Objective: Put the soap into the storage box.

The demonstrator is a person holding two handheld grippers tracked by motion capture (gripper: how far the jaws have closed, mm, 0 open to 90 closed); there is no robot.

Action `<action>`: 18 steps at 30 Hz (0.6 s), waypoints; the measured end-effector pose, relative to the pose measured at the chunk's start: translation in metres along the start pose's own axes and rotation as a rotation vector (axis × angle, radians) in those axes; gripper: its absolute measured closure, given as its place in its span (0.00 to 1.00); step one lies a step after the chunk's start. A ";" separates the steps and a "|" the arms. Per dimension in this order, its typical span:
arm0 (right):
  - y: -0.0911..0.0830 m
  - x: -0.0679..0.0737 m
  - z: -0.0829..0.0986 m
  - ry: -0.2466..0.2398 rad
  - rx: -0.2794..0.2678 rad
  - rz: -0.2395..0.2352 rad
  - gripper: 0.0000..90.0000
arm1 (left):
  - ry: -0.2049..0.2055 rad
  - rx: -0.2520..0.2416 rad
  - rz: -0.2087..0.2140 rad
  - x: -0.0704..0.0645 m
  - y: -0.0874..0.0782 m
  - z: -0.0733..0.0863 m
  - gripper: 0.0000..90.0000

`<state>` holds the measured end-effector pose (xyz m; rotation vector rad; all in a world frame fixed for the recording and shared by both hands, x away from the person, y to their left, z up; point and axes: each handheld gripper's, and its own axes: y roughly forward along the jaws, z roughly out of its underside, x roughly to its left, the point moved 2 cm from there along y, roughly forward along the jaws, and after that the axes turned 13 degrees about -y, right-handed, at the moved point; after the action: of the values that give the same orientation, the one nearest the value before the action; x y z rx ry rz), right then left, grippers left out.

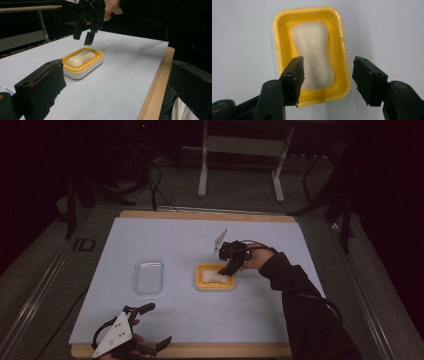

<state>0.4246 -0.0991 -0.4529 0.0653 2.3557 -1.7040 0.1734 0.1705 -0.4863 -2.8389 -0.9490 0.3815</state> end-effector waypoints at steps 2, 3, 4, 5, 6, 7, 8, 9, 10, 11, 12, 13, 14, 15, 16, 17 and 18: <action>-0.001 0.000 0.001 0.016 0.003 0.008 0.41 | -0.001 -0.001 0.000 0.000 0.000 0.000 0.01; -0.002 0.000 0.003 0.030 0.005 0.025 0.39 | -0.001 0.000 -0.001 0.000 0.000 0.000 0.01; -0.005 0.001 0.005 0.048 0.009 0.060 0.36 | -0.001 0.000 0.000 0.000 0.000 0.000 0.01; -0.005 0.001 0.005 0.048 0.009 0.060 0.36 | -0.001 0.000 0.000 0.000 0.000 0.000 0.01; -0.007 0.002 0.008 0.083 0.003 0.072 0.35 | 0.000 -0.001 -0.001 0.000 0.000 0.000 0.01; -0.008 0.002 0.010 0.103 -0.003 0.071 0.34 | -0.001 -0.001 0.000 0.000 0.000 0.000 0.01; -0.009 0.002 0.012 0.117 -0.006 0.074 0.33 | -0.001 -0.001 0.000 0.000 0.000 0.000 0.01; -0.009 0.002 0.012 0.117 -0.006 0.074 0.33 | 0.000 -0.001 0.000 0.000 0.000 0.000 0.01; -0.010 0.003 0.014 0.140 -0.007 0.078 0.32 | -0.001 -0.001 0.000 -0.001 0.000 0.000 0.01; -0.010 0.003 0.019 0.181 -0.014 0.078 0.27 | 0.000 0.000 -0.001 -0.001 0.000 0.000 0.01; -0.010 0.003 0.019 0.181 -0.014 0.078 0.27 | 0.000 0.000 -0.001 -0.001 0.000 0.000 0.01; -0.010 0.003 0.021 0.201 -0.007 0.087 0.23 | 0.000 0.000 -0.001 0.000 0.000 0.000 0.01; -0.010 0.004 0.024 0.216 -0.010 0.084 0.20 | 0.000 0.000 -0.001 0.000 0.000 0.000 0.01; -0.010 0.006 0.028 0.253 -0.020 0.077 0.14 | 0.000 0.000 -0.002 0.000 0.000 0.000 0.01; -0.010 0.007 0.030 0.261 -0.028 0.081 0.14 | -0.001 -0.001 -0.002 -0.001 0.000 0.000 0.01; -0.010 0.007 0.032 0.286 -0.038 0.088 0.14 | -0.001 -0.005 -0.005 -0.001 0.000 0.000 0.01; -0.010 0.007 0.035 0.319 -0.045 0.097 0.15 | -0.001 -0.005 -0.005 -0.001 0.000 0.000 0.01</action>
<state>0.4214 -0.1359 -0.4551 0.4680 2.5619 -1.7007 0.1728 0.1696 -0.4858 -2.8408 -0.9586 0.3799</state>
